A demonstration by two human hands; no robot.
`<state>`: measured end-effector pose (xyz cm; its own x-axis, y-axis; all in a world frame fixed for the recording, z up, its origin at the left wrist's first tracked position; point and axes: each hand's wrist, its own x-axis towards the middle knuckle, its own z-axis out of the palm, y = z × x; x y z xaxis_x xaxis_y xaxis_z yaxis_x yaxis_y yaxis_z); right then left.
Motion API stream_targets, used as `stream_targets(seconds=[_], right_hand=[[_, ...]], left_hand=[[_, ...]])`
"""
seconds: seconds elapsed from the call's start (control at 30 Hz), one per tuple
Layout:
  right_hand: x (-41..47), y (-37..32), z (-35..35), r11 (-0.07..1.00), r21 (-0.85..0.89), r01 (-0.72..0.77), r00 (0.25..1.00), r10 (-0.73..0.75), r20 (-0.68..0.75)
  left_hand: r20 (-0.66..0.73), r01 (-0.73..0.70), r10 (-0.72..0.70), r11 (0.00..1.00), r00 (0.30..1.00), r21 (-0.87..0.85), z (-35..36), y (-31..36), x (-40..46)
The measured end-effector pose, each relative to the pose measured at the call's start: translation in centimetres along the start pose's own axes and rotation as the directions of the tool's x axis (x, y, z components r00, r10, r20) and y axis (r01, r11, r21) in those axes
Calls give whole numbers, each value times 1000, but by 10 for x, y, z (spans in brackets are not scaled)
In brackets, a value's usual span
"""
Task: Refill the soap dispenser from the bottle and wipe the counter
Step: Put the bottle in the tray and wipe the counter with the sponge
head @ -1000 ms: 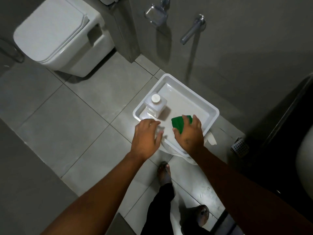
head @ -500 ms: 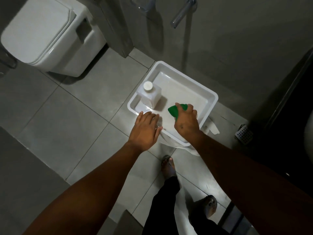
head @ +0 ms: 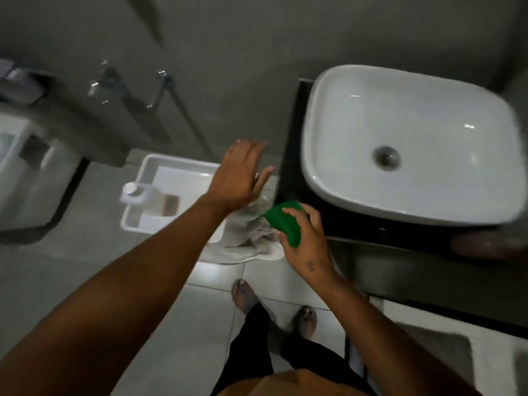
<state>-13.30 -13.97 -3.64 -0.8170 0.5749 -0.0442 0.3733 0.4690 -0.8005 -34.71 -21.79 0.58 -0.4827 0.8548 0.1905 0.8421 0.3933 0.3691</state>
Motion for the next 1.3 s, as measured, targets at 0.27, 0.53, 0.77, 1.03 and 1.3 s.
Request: stream_targets(seconds=[0.27,0.53,0.77,1.03,1.3], right_hand=[[-77,120,-147,908,13,-420,829,390,-400],[-56,163,-183,825,-146,-547,785,444,-431],[-39,135,-146,773,-339,-536,814,367,-451],[-38,134,-151,733,-311,-605,774,449,-446],[-37,83,-70,819,-441,-367,930,336,-150]], left_hand=[[310,-424,378,901,872,96,9,59,103],[389,-489,397,856,831,171,13,55,125],[369,-504,421,848,829,165,16,54,126],[320,-518,459,846,829,127,25,44,127],[387,-577,518,816,763,45,12,28,142]])
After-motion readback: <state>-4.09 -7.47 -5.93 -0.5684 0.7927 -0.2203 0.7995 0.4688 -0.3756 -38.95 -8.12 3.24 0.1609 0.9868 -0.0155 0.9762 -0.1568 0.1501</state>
